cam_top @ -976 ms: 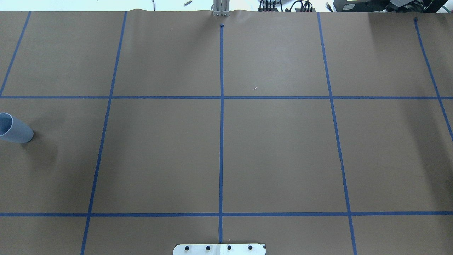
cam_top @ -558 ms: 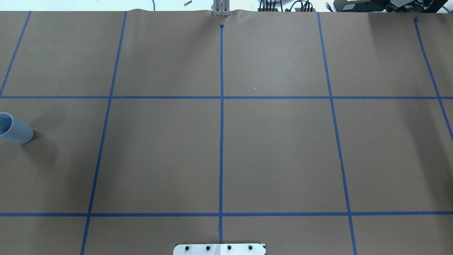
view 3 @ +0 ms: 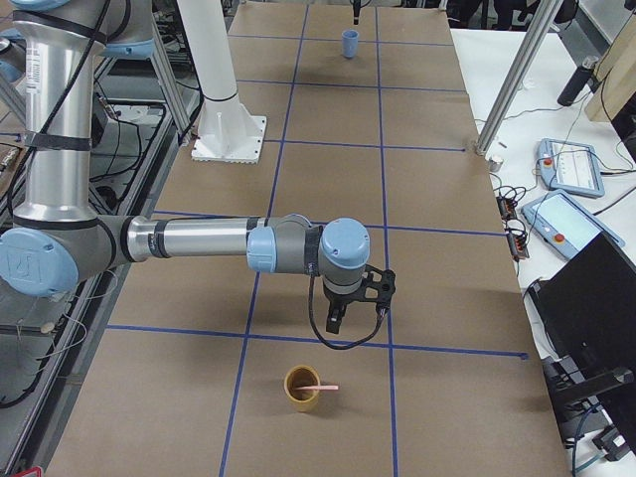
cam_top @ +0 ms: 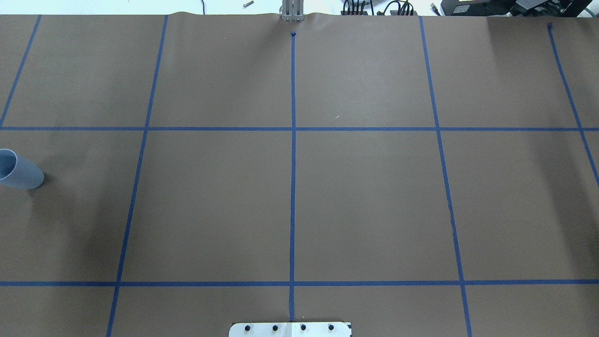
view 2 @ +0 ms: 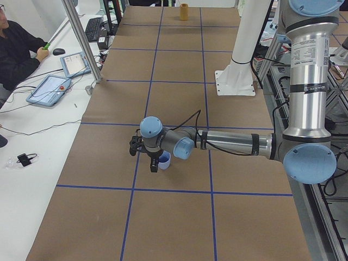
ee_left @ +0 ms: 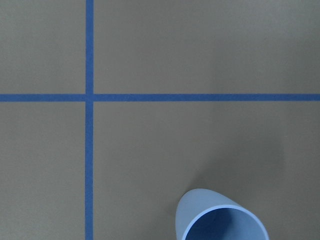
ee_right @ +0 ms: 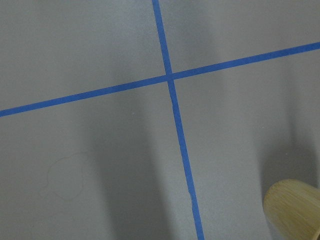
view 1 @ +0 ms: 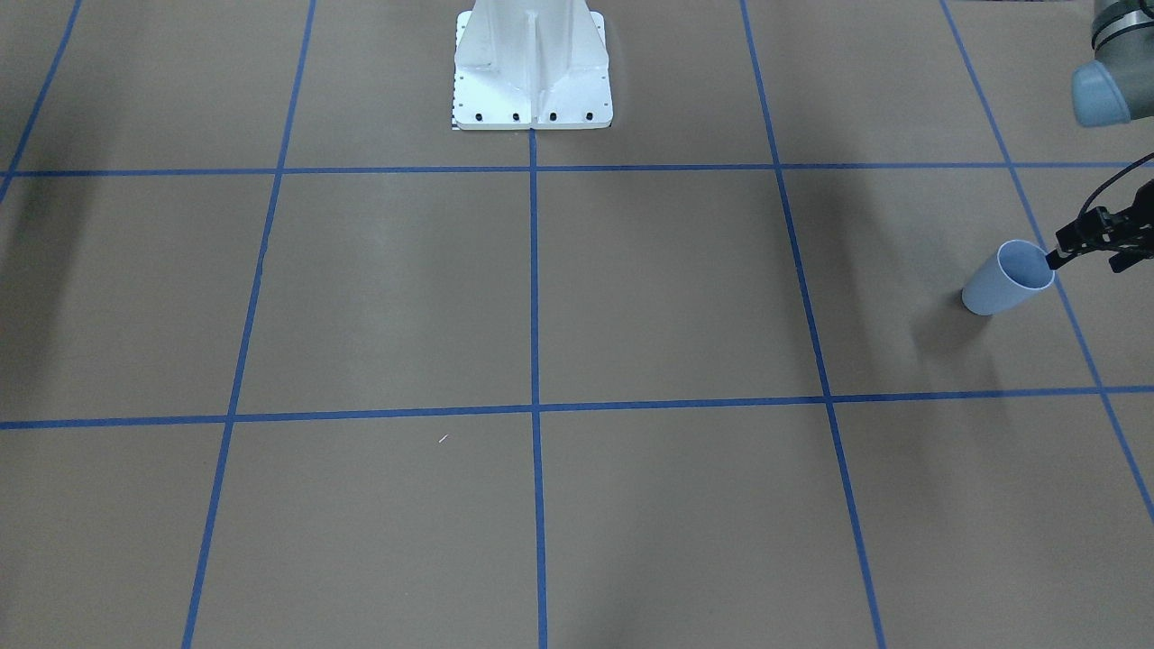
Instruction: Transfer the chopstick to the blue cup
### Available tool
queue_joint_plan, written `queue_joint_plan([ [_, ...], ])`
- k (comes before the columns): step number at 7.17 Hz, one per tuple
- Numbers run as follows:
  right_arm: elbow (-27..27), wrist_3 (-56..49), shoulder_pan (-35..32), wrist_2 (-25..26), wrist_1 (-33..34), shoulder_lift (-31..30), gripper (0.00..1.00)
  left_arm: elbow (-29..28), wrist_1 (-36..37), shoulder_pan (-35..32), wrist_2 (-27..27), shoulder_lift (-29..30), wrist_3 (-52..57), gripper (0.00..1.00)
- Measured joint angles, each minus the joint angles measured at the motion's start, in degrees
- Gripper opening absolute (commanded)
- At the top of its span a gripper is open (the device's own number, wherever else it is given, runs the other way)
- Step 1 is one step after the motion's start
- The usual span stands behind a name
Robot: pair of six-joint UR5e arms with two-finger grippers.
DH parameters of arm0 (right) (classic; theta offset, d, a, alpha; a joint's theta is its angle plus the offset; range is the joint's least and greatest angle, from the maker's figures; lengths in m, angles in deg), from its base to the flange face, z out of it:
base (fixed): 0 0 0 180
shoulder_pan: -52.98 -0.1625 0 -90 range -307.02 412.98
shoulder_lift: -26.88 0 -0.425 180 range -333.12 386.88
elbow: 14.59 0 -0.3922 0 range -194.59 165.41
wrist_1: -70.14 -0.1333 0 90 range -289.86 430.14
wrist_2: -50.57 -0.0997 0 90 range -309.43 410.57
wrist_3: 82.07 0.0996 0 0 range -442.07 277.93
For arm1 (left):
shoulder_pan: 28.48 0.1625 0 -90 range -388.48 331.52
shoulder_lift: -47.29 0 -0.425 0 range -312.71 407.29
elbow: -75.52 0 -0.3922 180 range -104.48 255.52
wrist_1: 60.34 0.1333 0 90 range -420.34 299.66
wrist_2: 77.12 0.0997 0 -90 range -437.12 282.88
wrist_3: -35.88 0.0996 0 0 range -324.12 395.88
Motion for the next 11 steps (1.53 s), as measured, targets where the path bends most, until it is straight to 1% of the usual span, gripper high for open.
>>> queue_joint_plan([
  [3, 0.0, 0.0, 0.0, 0.0, -0.1, -0.2, 1.00, -1.6, -0.7, 2.8, 0.0, 0.3, 0.0, 0.97],
  [4, 0.0, -0.1, 0.0, 0.0, -0.1, -0.2, 1.00, -2.4, -0.7, 3.3, -0.1, 0.6, 0.1, 0.76],
  [5, 0.0, -0.1, 0.0, -0.1, -0.1, -0.2, 1.00, -3.6, -0.8, 4.1, -0.1, 1.2, 0.2, 0.36],
  [6, 0.0, -0.1, 0.0, -0.1, -0.1, -0.2, 1.00, -4.5, -0.8, 4.6, 0.0, 1.8, 0.1, 0.00],
  [8, -0.3, -0.1, 0.0, -0.1, -0.1, -0.1, 1.00, -5.1, -0.8, 4.9, -0.1, 2.2, 0.1, 0.00],
  [9, -0.5, -0.1, 0.0, -0.1, -0.1, 0.1, 1.00, -4.1, -0.4, 4.8, -0.8, 2.2, -0.1, 0.00],
  [10, -0.8, -0.1, 0.0, -0.2, -0.1, 0.3, 1.00, -2.0, 1.9, 4.2, -2.3, 2.8, -0.3, 0.00],
  [11, -0.9, 0.0, -0.1, -0.5, 0.0, 0.4, 1.00, 0.6, 6.6, 3.2, -3.7, 4.5, -0.6, 0.00],
])
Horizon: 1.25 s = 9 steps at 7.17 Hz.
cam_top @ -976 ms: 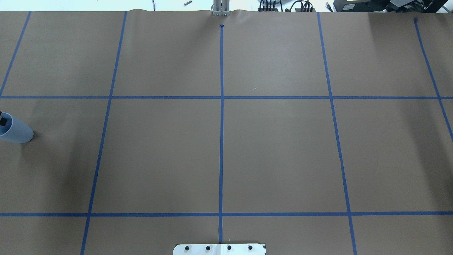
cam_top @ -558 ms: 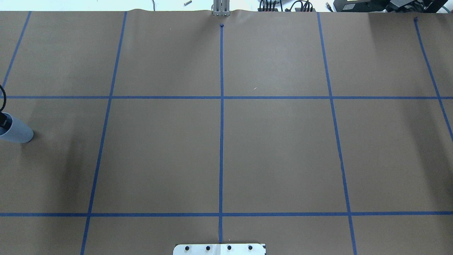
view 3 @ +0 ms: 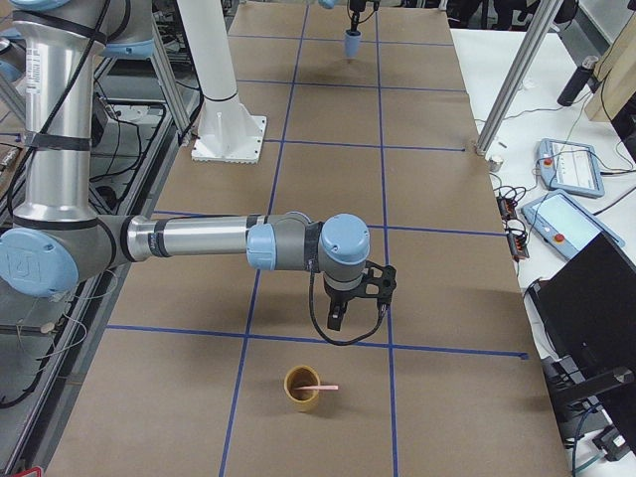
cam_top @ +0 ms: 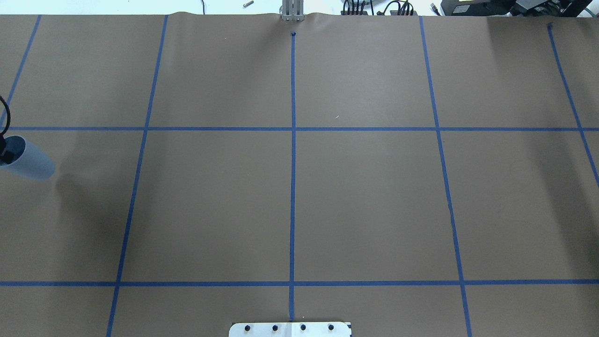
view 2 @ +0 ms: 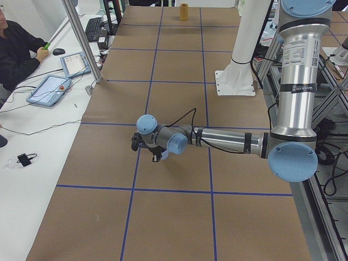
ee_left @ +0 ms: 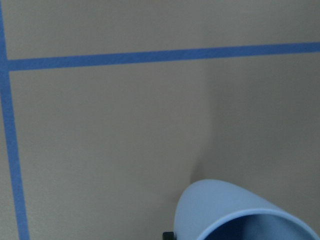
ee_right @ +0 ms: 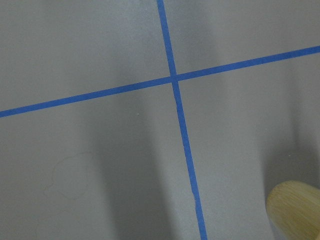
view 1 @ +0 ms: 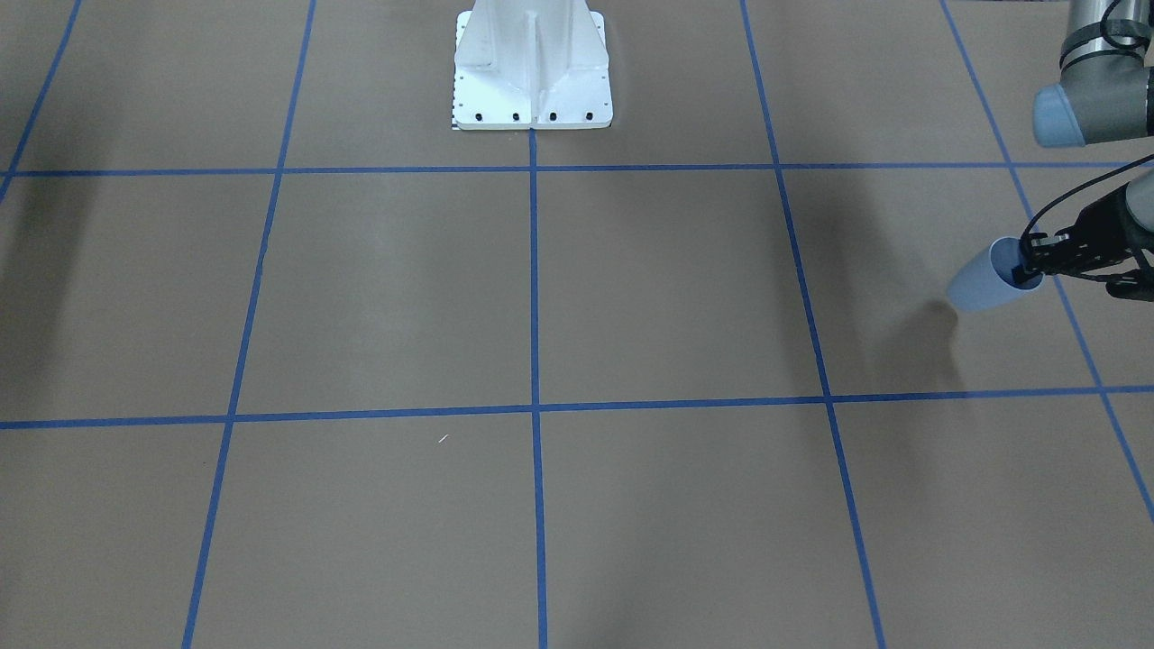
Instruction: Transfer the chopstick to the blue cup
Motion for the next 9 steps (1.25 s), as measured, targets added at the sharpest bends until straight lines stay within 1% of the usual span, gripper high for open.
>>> queue_joint_plan([
  [1, -0.1, 0.1, 0.0, -1.1, 0.0, -0.1, 1.00, 2.9, 6.6, -0.6, -0.6, 3.6, -1.8, 0.00],
  [2, 0.1, 0.4, 0.0, -2.7, -0.1, -0.1, 1.00, 5.0, 12.4, -0.6, -0.7, 8.8, -6.4, 0.00],
  [3, 0.3, 0.8, 0.0, -3.5, -0.2, 0.0, 1.00, 5.8, 15.6, 0.7, -0.8, 14.7, -13.3, 0.00],
  [4, 0.4, 1.0, 0.0, -3.7, -0.3, 0.0, 1.00, 5.6, 16.8, 4.1, -0.5, 21.1, -22.3, 0.00],
  [5, 0.5, 1.1, 0.0, -3.4, -0.4, 0.1, 1.00, 4.3, 17.1, 9.0, 1.3, 27.6, -32.0, 0.00],
  [6, 0.6, 1.1, 0.0, -2.8, -0.4, 0.1, 1.00, 1.4, 17.0, 14.8, 5.3, 35.0, -42.1, 0.00],
  [7, 0.6, 1.1, 0.0, -1.7, -0.5, 0.1, 1.00, -3.2, 16.6, 19.5, 9.1, 42.5, -50.3, 0.00],
  [8, 0.4, 1.1, 0.0, -0.7, -0.5, 0.1, 1.00, -9.2, 15.0, 23.1, 12.8, 49.1, -55.6, 0.00],
  [9, 0.4, 1.0, 0.1, -0.2, -0.6, 0.1, 1.00, -14.7, 11.2, 26.5, 17.5, 52.7, -58.8, 0.00],
])
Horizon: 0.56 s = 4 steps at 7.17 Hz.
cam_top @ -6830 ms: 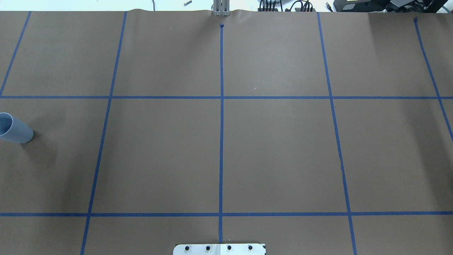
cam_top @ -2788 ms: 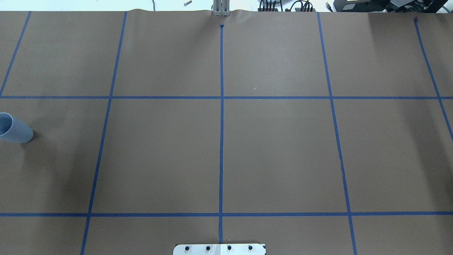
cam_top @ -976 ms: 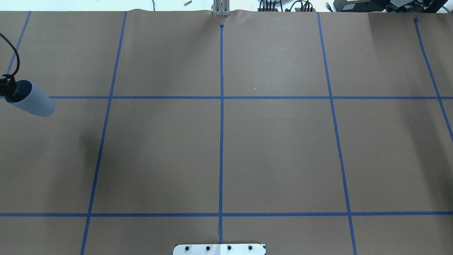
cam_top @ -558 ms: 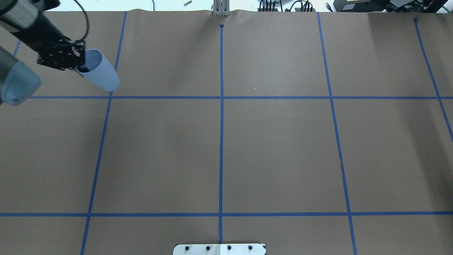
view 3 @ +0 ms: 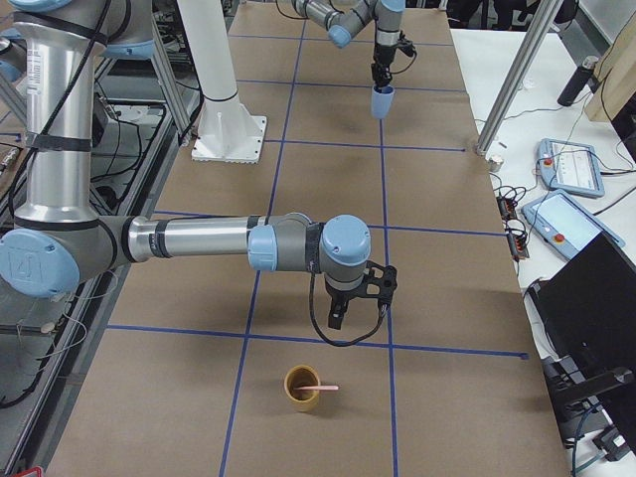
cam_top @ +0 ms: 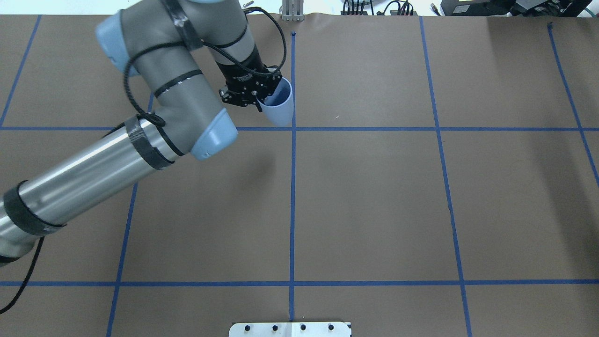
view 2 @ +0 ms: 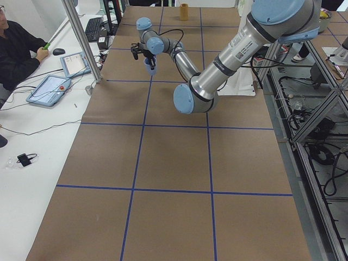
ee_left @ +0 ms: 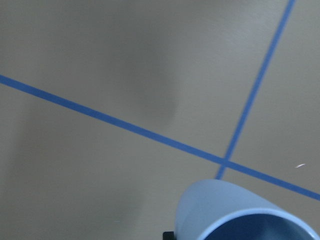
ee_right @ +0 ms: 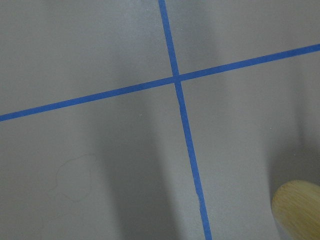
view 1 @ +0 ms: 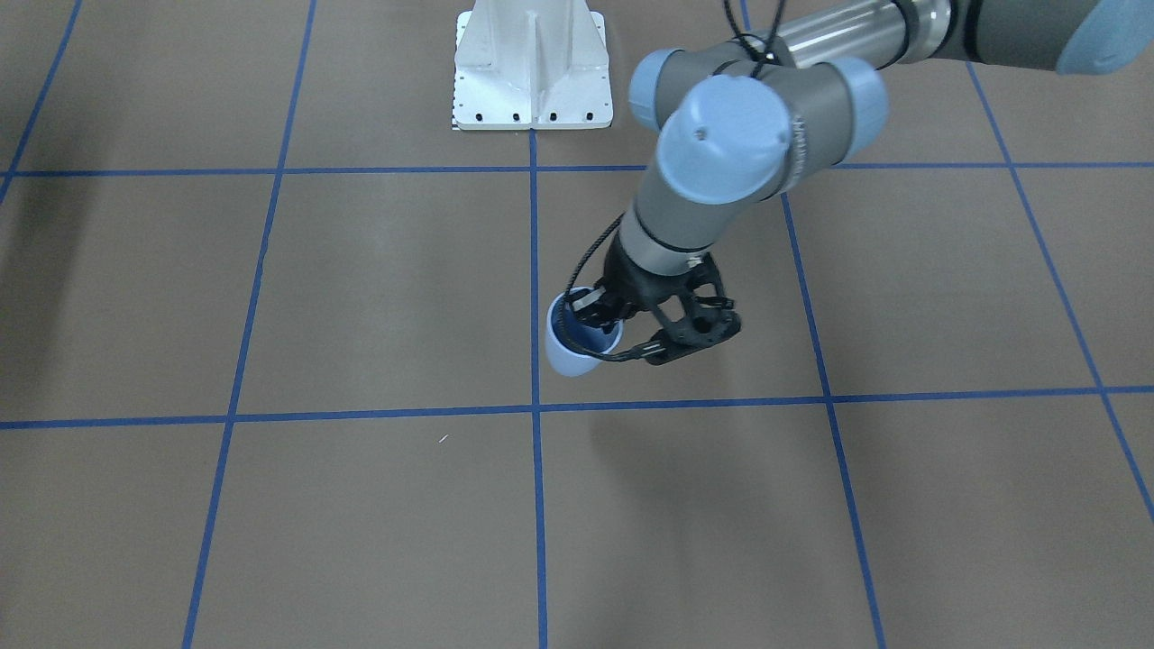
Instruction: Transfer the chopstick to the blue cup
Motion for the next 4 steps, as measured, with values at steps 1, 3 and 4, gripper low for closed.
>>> queue_joint_plan([
  [1, 0.0, -0.2, 0.0, 0.1, 0.0, 0.0, 1.00, -3.9, -3.9, 2.7, 4.1, 1.3, -2.0, 0.00],
  [3, -0.1, -0.3, 0.0, -0.1, 0.0, 0.1, 1.00, -6.9, -7.0, 5.2, 7.1, 1.8, -3.1, 0.00],
  [4, 0.0, 0.0, 0.0, -0.2, 0.0, 0.2, 1.00, -7.0, -7.2, 5.5, 7.3, 1.6, -3.1, 0.00],
])
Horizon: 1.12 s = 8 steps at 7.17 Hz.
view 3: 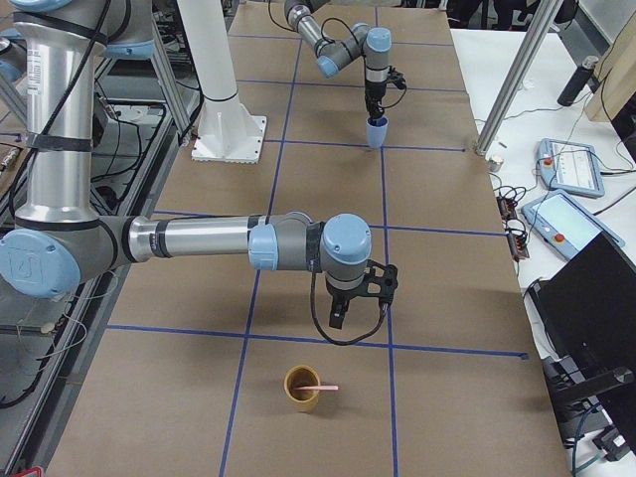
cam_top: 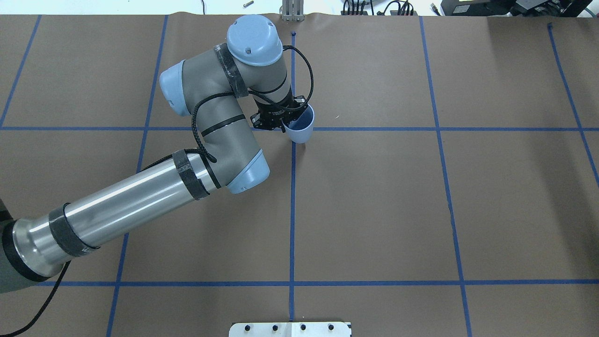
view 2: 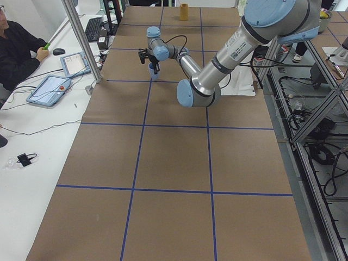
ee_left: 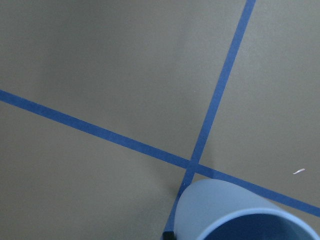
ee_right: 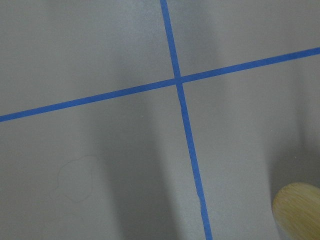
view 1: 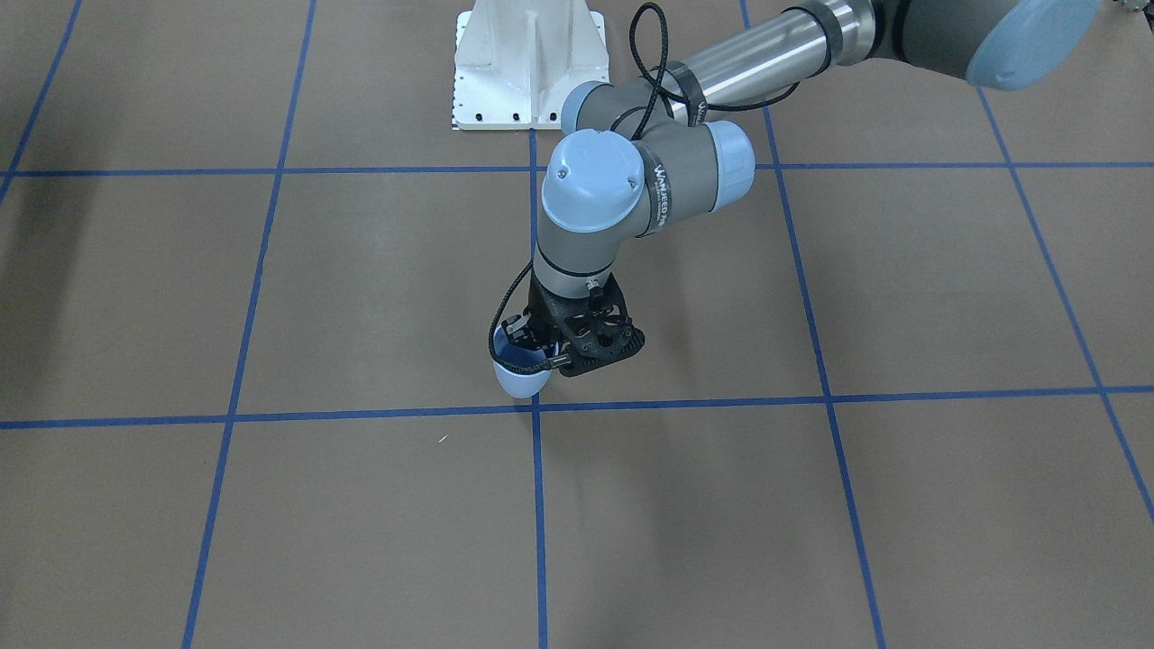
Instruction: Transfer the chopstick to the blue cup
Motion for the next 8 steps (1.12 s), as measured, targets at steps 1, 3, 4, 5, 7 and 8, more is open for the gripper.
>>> queue_joint_plan([
  [1, 0.1, 0.2, 0.0, -0.1, 0.0, 0.2, 1.00, 0.3, 0.0, 0.1, -0.1, -0.6, 0.1, 0.00],
  [3, 0.2, 0.3, 0.0, -0.4, 0.0, 0.5, 1.00, 2.5, 0.3, 0.1, -0.4, -2.8, 0.3, 0.00],
  [4, 0.3, 0.3, 0.0, -0.5, 0.0, 0.5, 1.00, 3.6, 0.3, 0.2, -0.5, -4.0, 0.4, 0.14],
  [5, 0.3, 0.3, 0.0, -0.5, 0.0, 0.5, 1.00, 4.2, 0.4, 0.2, -0.6, -4.5, 0.5, 0.97],
  [7, 0.4, 0.3, 0.0, -0.6, 0.0, 0.5, 1.00, 5.1, 0.3, 0.3, -0.4, -4.6, 1.3, 0.98],
  [8, 0.4, 0.1, 0.0, -0.6, 0.0, 0.5, 1.00, 6.5, 0.5, 0.3, -0.4, -5.0, 1.8, 0.98],
])
